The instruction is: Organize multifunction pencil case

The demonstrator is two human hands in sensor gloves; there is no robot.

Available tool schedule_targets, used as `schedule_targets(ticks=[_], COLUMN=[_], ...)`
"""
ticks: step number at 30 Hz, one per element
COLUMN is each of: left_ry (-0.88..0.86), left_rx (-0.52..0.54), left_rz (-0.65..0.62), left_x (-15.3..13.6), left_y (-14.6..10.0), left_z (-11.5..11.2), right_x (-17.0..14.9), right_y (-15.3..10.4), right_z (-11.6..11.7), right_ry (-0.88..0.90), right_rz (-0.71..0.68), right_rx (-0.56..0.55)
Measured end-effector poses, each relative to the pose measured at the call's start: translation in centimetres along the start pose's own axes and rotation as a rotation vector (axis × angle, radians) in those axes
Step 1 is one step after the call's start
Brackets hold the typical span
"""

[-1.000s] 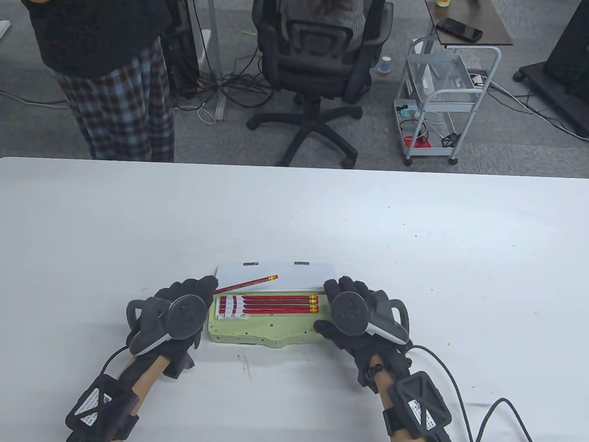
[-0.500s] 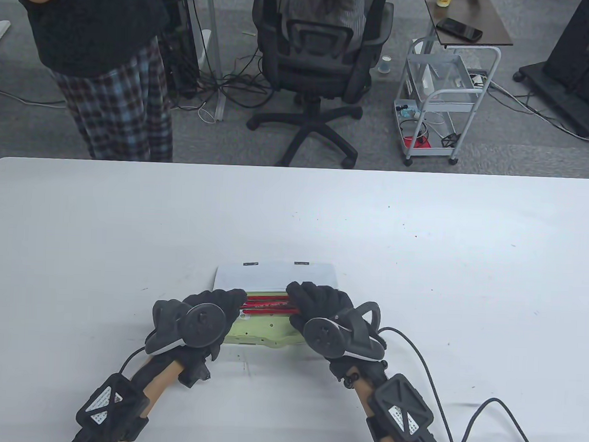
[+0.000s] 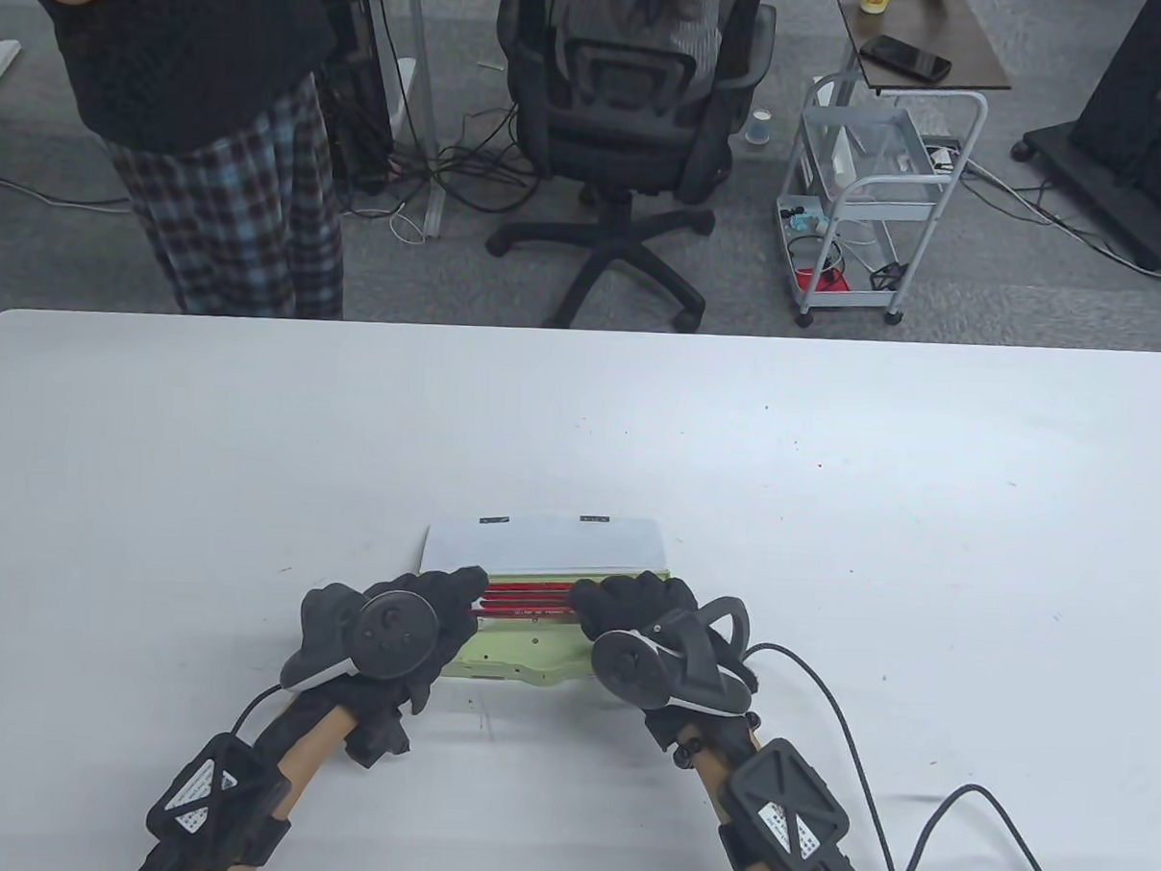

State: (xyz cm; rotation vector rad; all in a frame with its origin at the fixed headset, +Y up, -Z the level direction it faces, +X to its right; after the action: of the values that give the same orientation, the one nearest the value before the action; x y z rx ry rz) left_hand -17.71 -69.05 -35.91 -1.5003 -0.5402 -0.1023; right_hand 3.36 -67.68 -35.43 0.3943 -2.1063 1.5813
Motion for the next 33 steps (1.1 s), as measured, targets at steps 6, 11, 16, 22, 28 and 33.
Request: schedule_targets(ticks=[6, 11, 16, 22, 28, 33], left_ry=[-0.112, -0.094, -0.131, -0.090, -0.076, -0.070], left_rx=[-0.091, -0.281, -0.410, -0.457, -0.454, -0.451], left_rz=[0.142, 0.160, 0.176, 0.188, 0.183, 0.183], left_x=[-5.7, -7.1, -7.1, -7.3, -7.2, -7.1], left_y=[-0.1, -0.1, 0.5, 0.7, 0.7, 0.7], left_z=[0.1, -2.6, -4.7, -5.6, -5.6, -5.6], right_x=[-3.0, -4.7, -5.0, -4.4, -3.5, -3.1], right_y=[-0.4, -0.7, -0.8, -0.5, -0.3, -0.2], right_z=[-0.3, 0.2, 0.5, 1.2, 1.5, 1.7], right_ry=[-0.030, -0.070, -0.096, -0.104, -0.121, -0.116], right_rz=[0.086, 0.175, 0.184, 0.164, 0.146, 0.135], right_rx=[0.031, 0.178, 0.230, 0.233, 0.227, 0.203])
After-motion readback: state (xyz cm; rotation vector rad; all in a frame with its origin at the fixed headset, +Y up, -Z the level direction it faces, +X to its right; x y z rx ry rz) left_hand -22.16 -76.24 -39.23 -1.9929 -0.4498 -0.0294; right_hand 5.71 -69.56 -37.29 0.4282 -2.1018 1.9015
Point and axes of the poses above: the tracker on the back of each hand, its own x axis roughly to the thumb side, its own y axis roughly from the wrist to the fingertips, z = x × y, the point moved 5 cm from there along y, roughly from the wrist to the fingertips, and after that the axes turned 2 degrees about z, right-handed, at the moved point
